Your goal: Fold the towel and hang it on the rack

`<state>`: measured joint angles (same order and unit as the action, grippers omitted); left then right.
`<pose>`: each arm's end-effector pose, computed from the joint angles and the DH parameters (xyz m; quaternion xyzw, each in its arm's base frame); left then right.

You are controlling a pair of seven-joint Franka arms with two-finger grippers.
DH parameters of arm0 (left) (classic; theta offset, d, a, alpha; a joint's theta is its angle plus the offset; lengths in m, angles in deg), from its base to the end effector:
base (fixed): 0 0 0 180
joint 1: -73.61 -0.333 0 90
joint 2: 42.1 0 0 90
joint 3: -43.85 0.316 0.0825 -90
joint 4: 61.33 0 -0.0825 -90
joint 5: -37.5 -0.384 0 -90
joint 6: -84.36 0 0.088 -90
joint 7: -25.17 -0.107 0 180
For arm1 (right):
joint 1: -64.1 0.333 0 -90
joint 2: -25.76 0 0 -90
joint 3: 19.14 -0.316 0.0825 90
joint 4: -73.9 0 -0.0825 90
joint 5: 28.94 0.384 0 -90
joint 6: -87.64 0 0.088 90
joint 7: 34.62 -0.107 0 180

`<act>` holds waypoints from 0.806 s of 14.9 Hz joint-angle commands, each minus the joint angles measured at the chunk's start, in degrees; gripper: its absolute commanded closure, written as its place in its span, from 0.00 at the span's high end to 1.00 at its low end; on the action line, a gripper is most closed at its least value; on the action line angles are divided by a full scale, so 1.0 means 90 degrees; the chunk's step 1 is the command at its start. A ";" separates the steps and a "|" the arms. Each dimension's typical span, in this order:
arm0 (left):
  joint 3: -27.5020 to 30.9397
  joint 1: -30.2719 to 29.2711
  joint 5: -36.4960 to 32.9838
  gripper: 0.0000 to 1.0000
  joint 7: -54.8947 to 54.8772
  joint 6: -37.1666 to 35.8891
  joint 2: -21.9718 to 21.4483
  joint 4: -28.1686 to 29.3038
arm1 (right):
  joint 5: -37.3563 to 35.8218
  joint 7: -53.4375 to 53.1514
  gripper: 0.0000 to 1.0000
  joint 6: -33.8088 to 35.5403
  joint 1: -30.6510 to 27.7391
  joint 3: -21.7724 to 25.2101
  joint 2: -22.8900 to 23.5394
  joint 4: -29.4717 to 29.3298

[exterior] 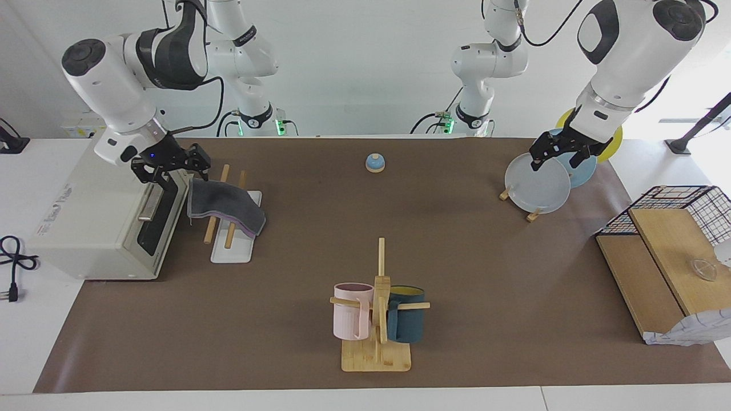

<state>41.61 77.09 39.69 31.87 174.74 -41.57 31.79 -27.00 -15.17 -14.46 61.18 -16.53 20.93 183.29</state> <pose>0.5525 -0.0593 0.5943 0.9994 0.0092 -0.0304 0.0161 0.5291 -0.0490 0.5275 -0.9927 -0.1174 0.0170 0.0226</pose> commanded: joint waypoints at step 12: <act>0.0064 0.0033 -0.0126 1.00 -0.0012 -0.0082 -0.0097 0.0044 | -0.0675 -0.1077 1.00 0.2252 0.0295 -0.0154 0.0459 -0.2009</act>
<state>41.77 77.06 39.69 31.87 174.71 -41.59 31.79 -31.83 -23.06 3.79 63.66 -17.77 26.22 165.34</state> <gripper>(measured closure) 0.000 0.000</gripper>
